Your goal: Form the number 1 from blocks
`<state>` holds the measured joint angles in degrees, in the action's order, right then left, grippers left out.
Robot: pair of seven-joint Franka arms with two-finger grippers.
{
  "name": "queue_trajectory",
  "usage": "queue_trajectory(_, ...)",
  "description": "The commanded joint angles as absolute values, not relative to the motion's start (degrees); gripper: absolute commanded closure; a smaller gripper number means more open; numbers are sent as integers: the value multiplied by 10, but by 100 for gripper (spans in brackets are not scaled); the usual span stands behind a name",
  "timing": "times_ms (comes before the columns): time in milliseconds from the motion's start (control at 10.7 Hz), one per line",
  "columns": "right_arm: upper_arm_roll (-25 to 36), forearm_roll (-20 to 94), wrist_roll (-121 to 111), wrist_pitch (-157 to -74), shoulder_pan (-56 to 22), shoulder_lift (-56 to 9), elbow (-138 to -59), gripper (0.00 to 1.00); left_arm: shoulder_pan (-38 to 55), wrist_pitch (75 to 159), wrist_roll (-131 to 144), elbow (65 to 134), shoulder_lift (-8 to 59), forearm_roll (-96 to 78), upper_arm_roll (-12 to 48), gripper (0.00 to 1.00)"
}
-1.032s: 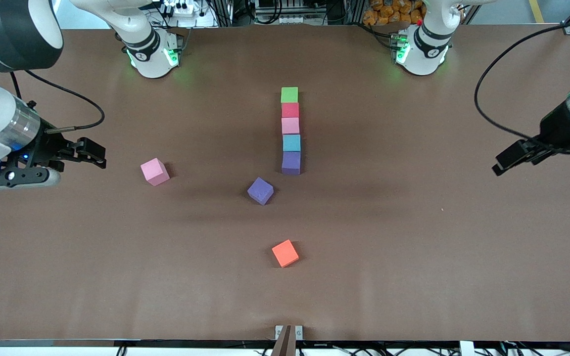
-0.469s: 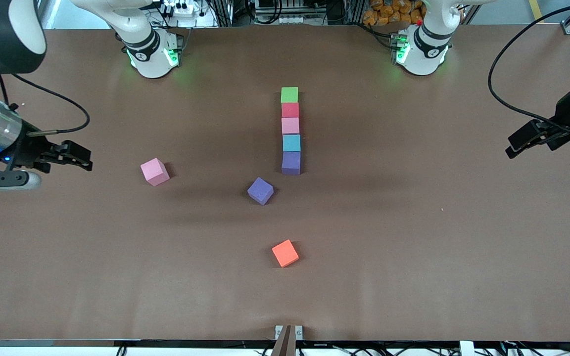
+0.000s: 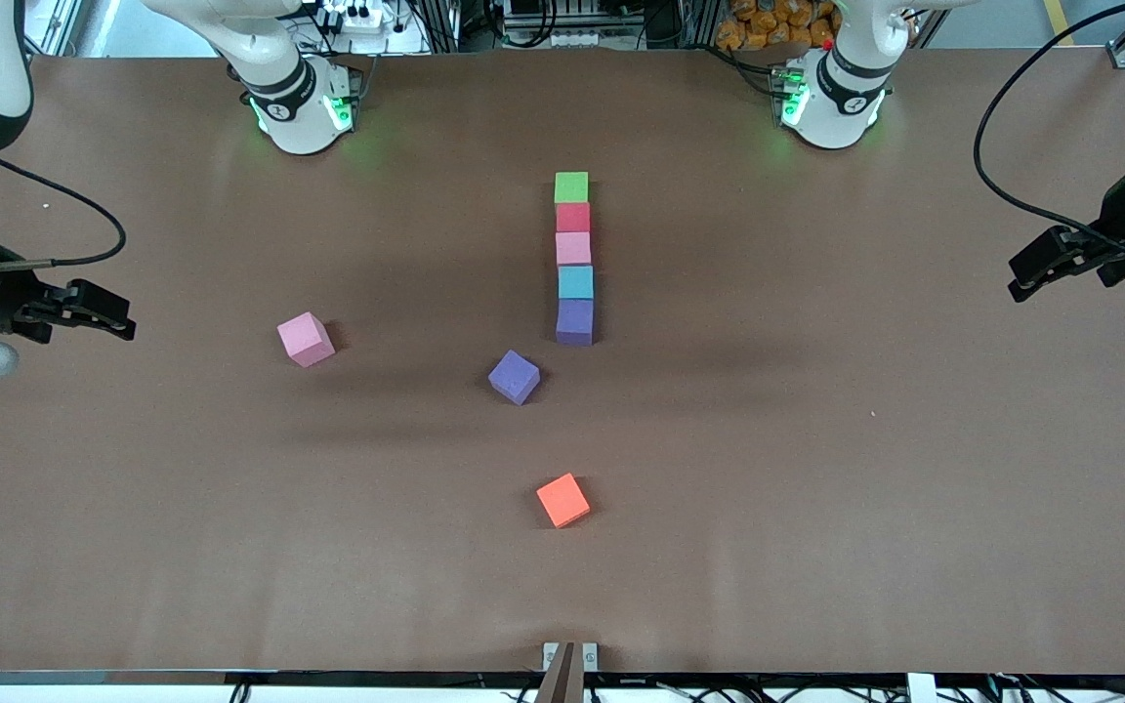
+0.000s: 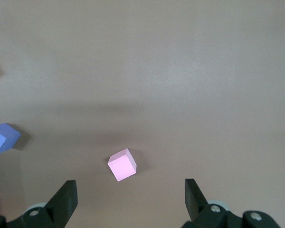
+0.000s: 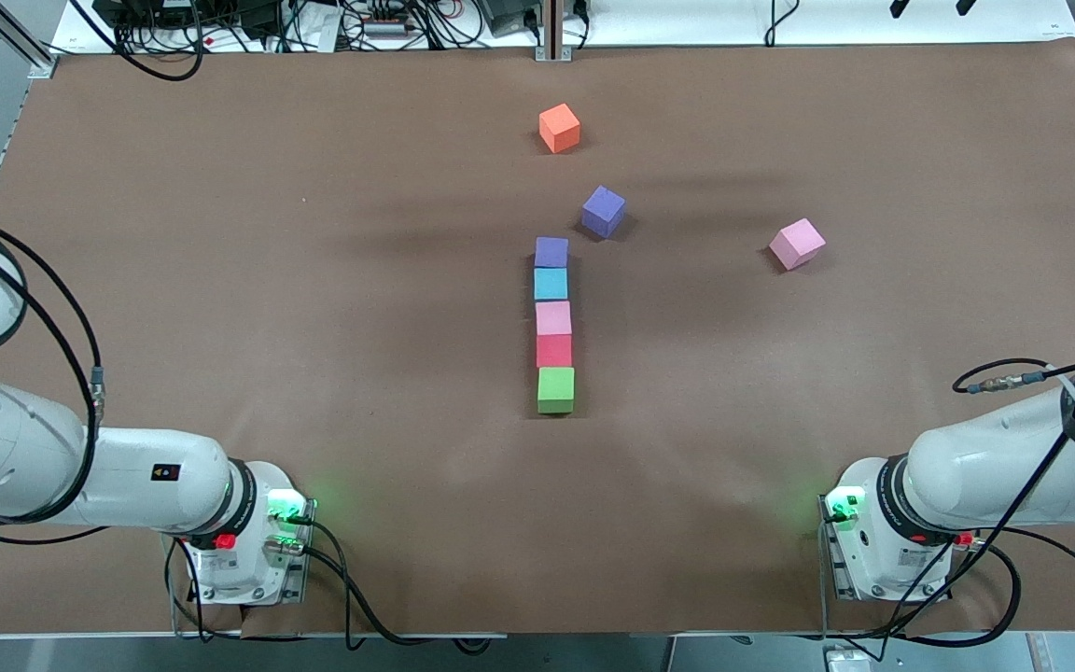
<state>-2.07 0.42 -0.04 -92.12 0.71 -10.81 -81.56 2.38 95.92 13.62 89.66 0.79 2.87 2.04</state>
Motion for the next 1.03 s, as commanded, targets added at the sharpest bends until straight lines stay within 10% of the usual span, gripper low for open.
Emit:
queue_trajectory(0,4,2,-1,-915,-17,-98,-817,0,22,929,124,881,3,23,25,0)
queue_trajectory(939,28,2,-7,-911,-34,-85,-815,0,37,914,79,878,6,-2,24,0)
